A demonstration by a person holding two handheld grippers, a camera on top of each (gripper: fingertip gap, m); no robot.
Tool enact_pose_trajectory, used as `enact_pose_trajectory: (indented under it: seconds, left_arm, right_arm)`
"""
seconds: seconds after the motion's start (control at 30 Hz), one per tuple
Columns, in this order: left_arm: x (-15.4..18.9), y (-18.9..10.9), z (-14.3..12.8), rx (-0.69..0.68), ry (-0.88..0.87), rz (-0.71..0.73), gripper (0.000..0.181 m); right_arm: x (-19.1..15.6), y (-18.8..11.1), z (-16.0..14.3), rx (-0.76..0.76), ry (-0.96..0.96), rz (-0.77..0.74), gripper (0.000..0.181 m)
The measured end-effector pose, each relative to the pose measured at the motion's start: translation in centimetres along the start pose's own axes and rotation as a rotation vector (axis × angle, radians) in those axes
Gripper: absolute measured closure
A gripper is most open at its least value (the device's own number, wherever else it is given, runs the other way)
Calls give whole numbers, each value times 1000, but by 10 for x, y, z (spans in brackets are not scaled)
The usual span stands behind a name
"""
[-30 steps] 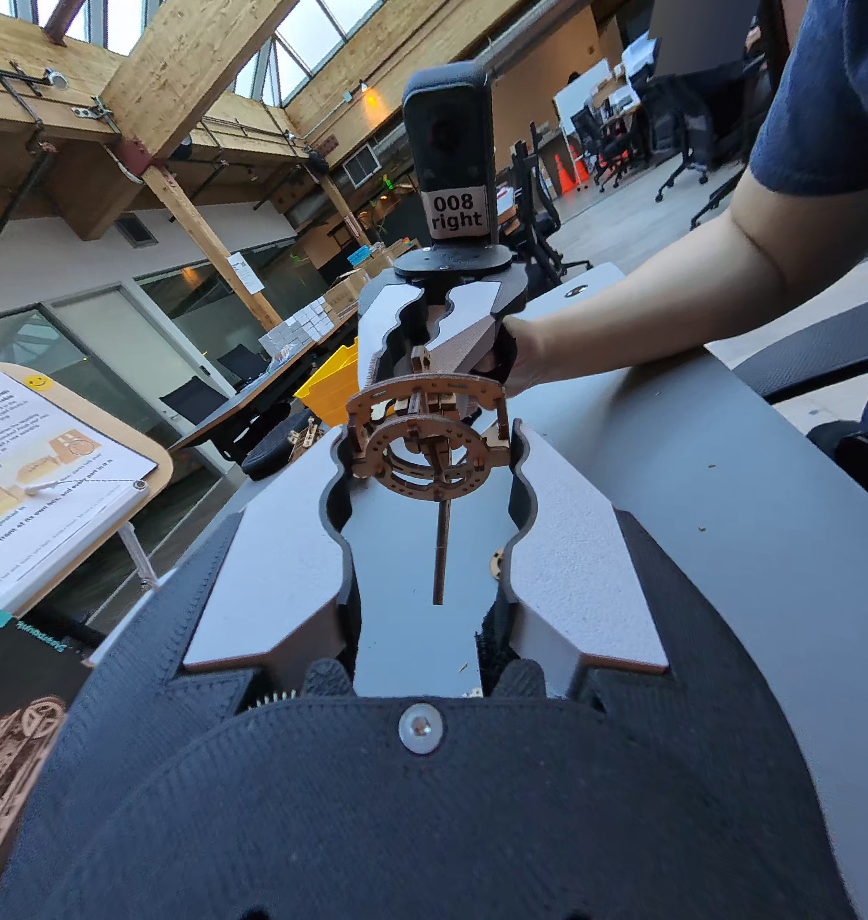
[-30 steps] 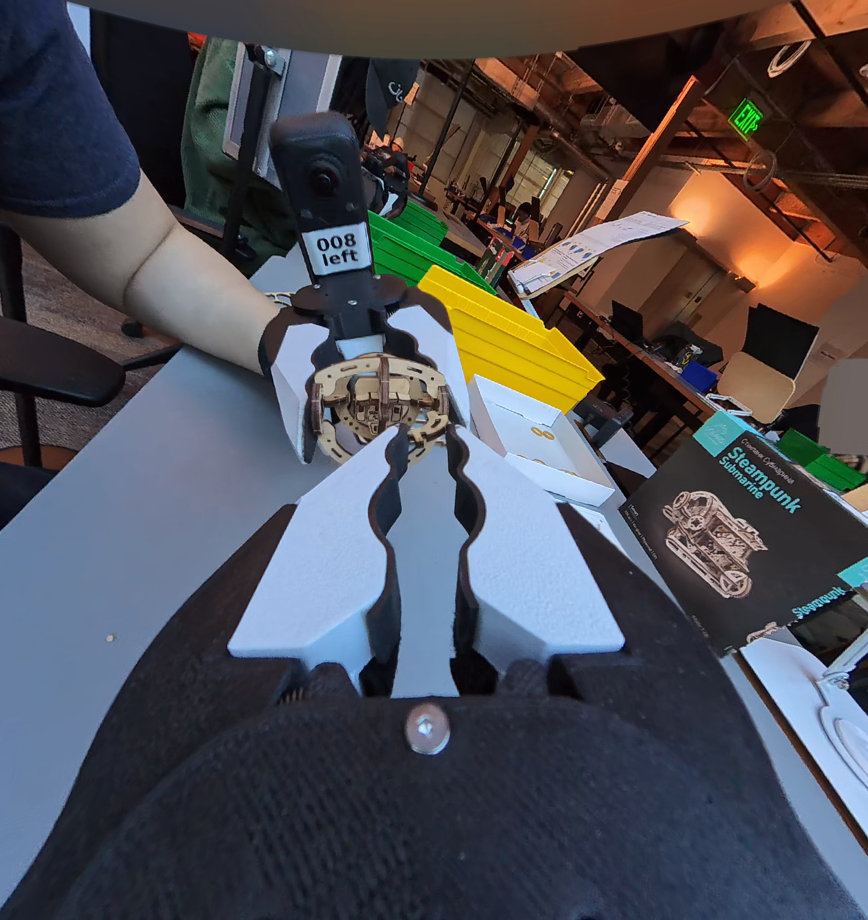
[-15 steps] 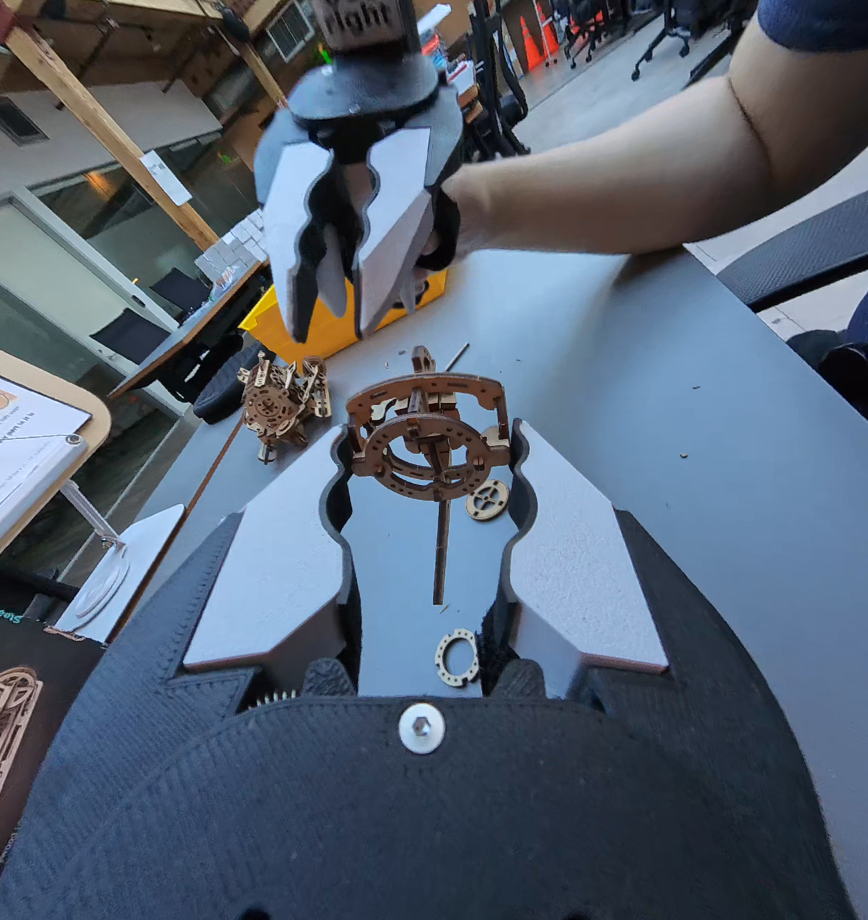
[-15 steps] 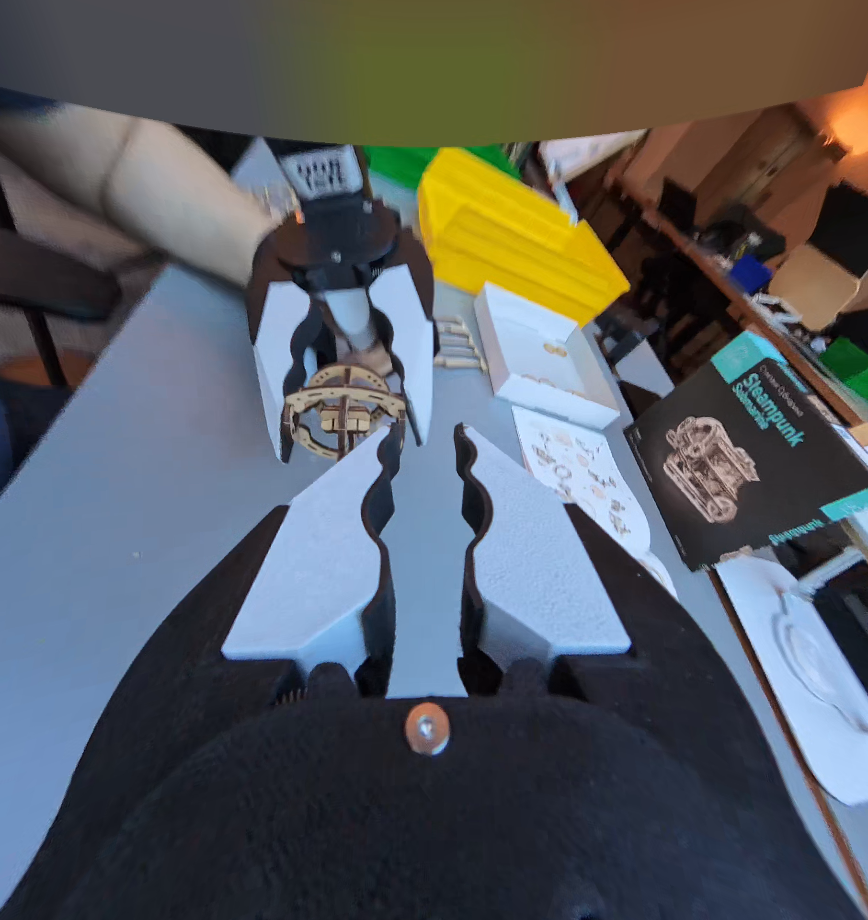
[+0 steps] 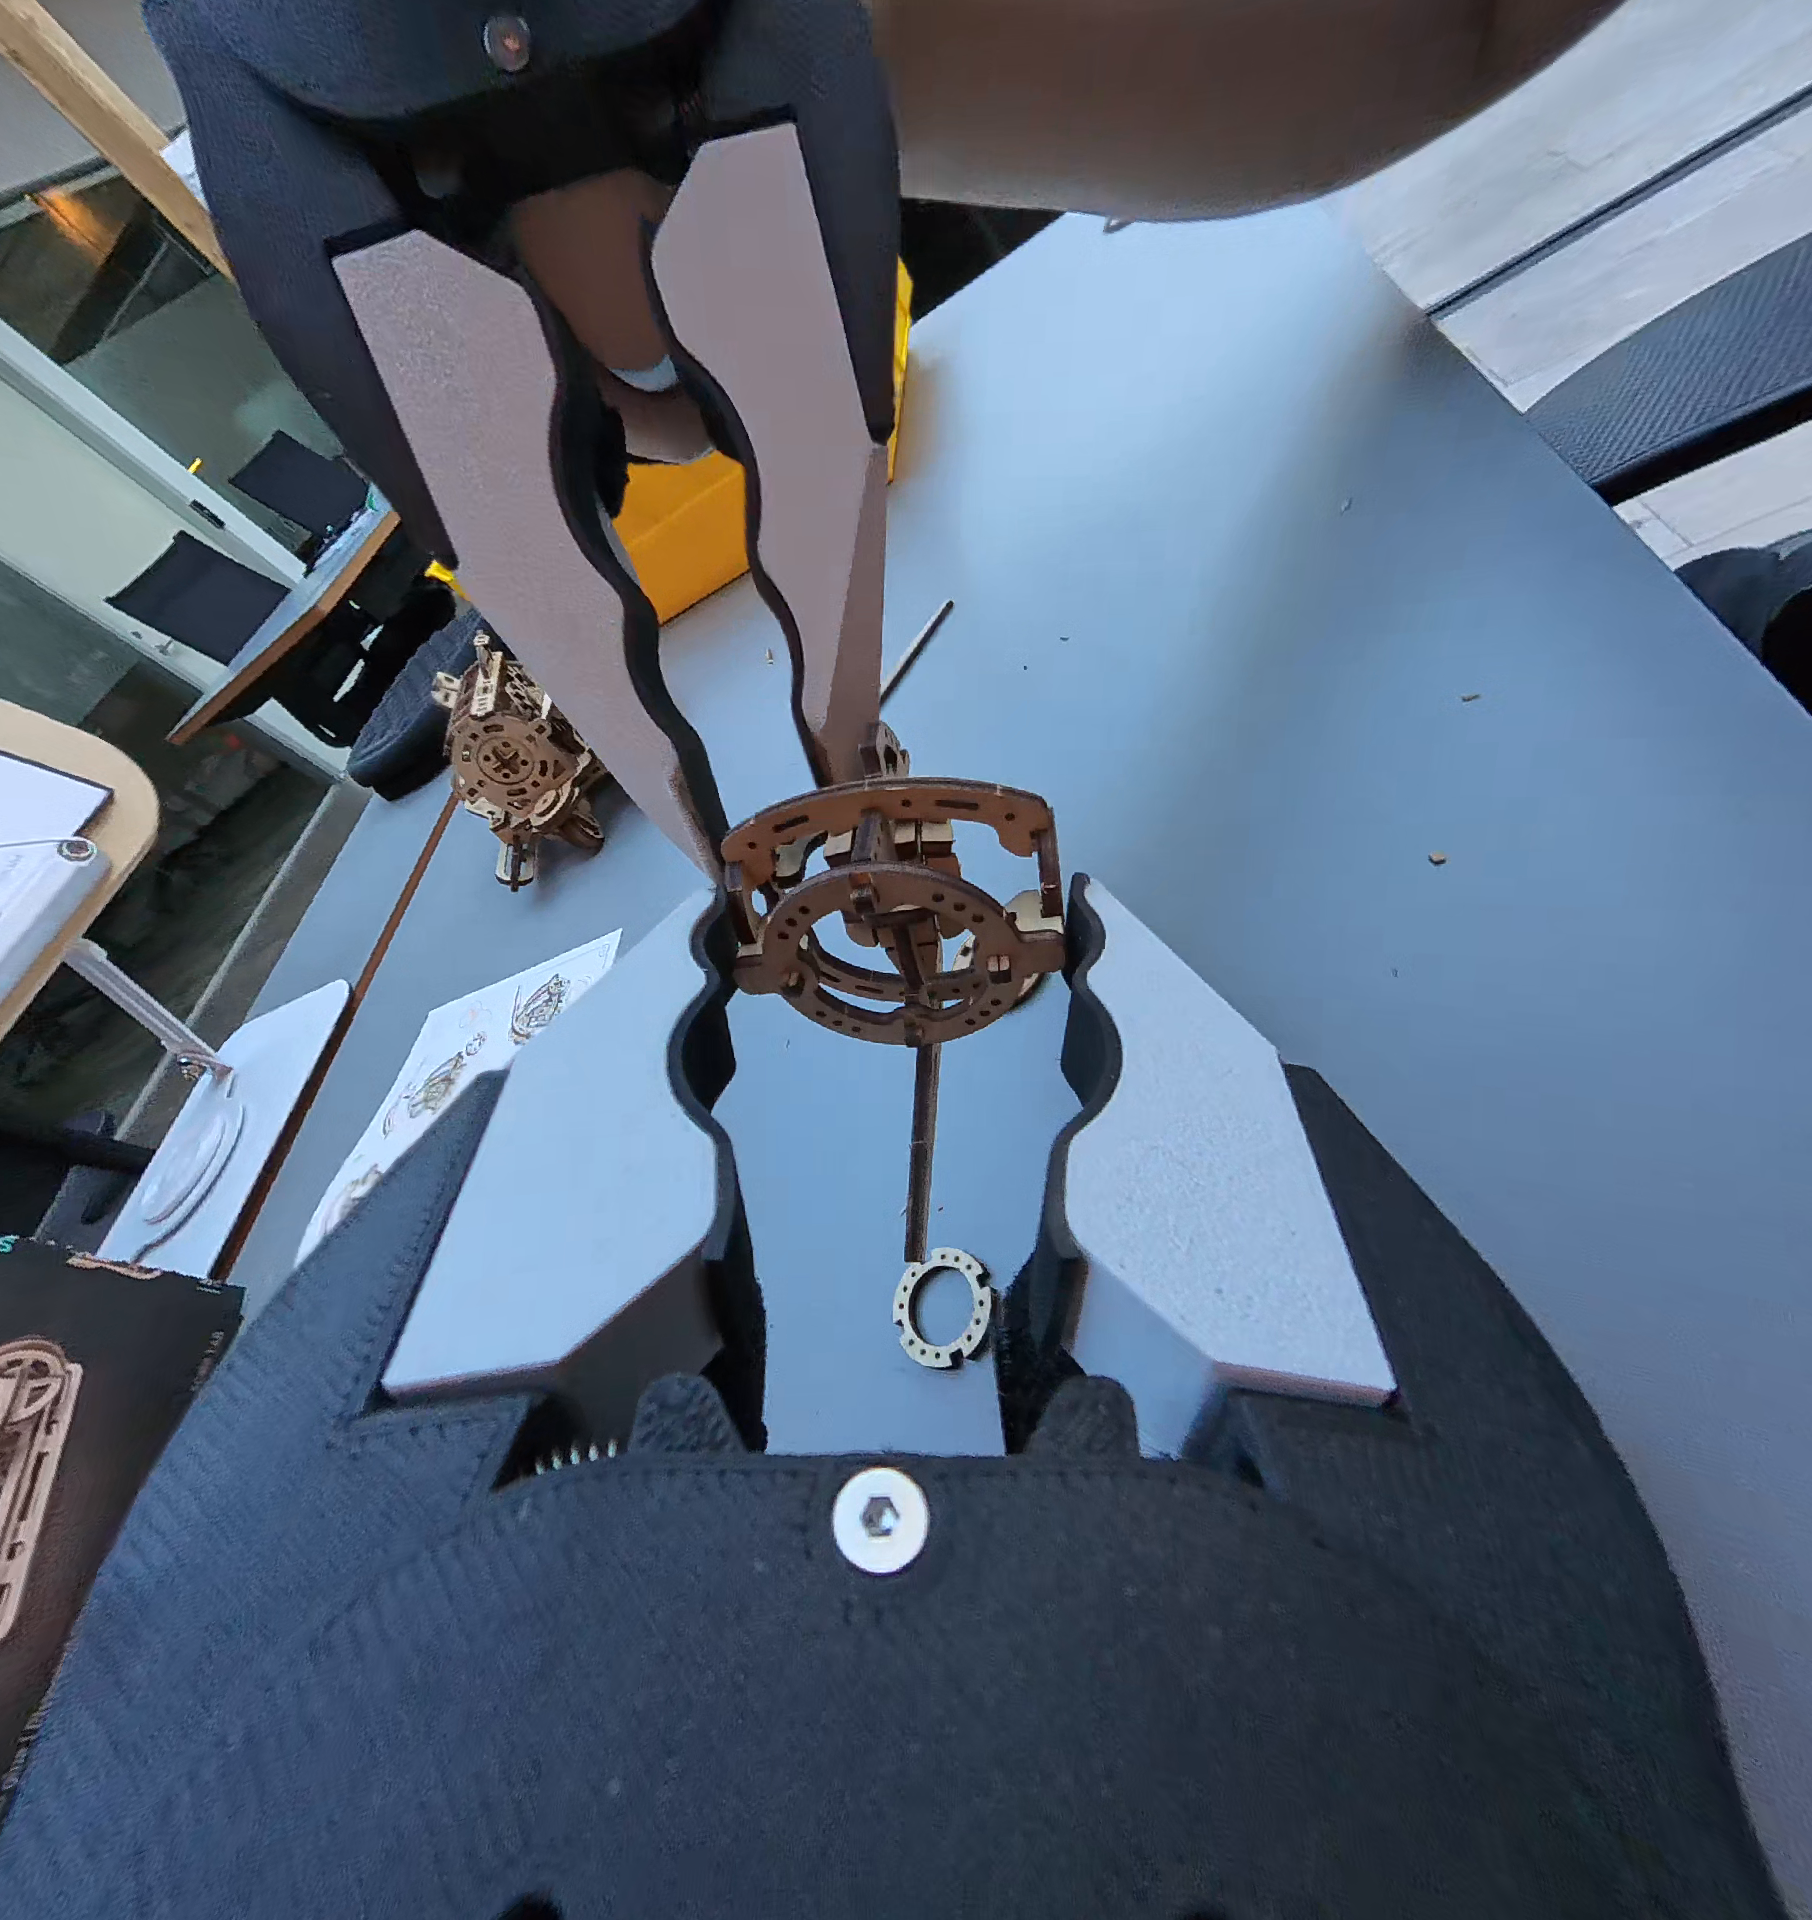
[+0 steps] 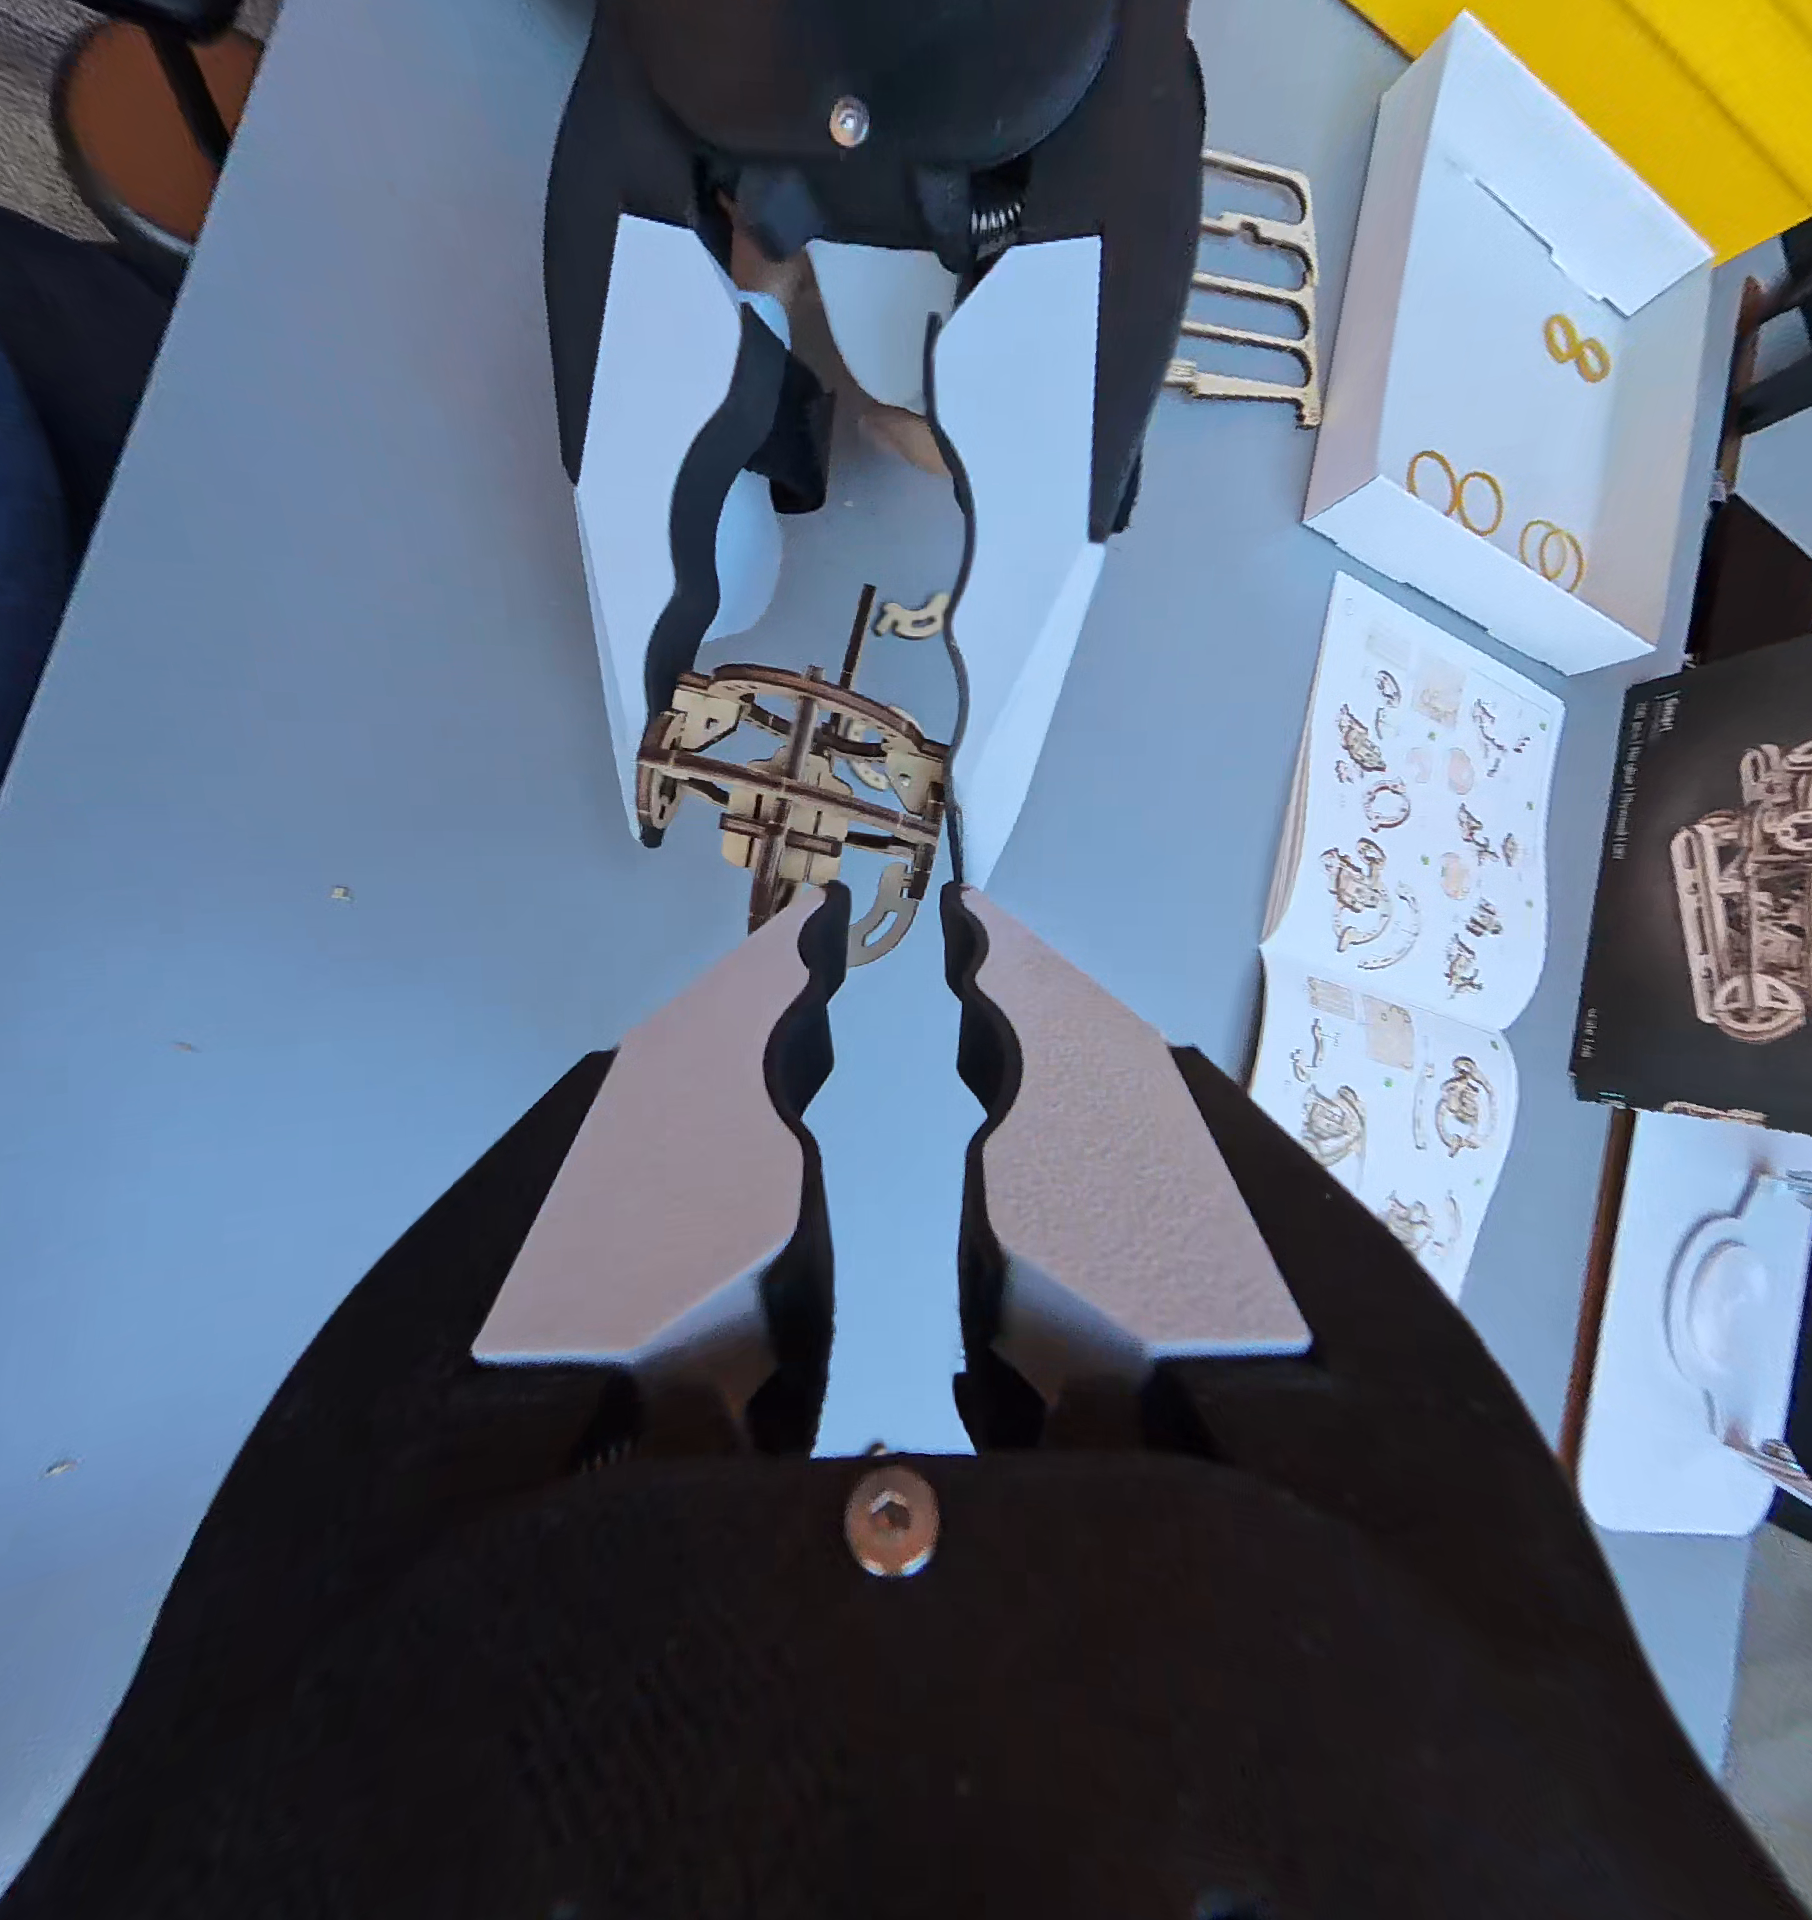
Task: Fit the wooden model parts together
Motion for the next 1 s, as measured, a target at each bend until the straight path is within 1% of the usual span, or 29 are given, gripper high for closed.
enact_pose_trajectory:
  seconds: [0.03,0.13,0.27,0.33,0.53,0.7,0.93,1.0]
  left_arm:
    - [-1,-1,0,4,-7,3,120]
    - [-6,-2,2,13,-31,19,120]
    - [-11,-1,0,1,-37,51,119]
    - [-12,-2,1,5,-49,55,119]
    - [-11,-2,4,28,-67,42,119]
    - [-13,-2,3,28,-113,39,120]
    - [-15,-3,2,11,-106,46,120]
    - [-15,-3,2,5,-101,52,120]
  right_arm:
    - [2,0,1,-4,4,-11,167]
    - [8,-1,2,-12,17,-48,169]
    - [17,-2,0,-26,16,-136,161]
    - [18,-3,0,-10,38,-147,161]
    - [16,-7,2,70,81,-71,164]
    - [18,-4,1,44,39,-92,167]
    - [19,-3,3,21,-28,-94,168]
    - [18,-2,2,22,-32,-81,172]
Point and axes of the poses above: each gripper's, where its closed fingertips meet, y out along the fingers, z out of its top, x = y × z across the jaws, the point moved 2 cm from there along -y, back along the fingers, and after that the axes turned 4 degrees about -y, right-handed, at the moved point
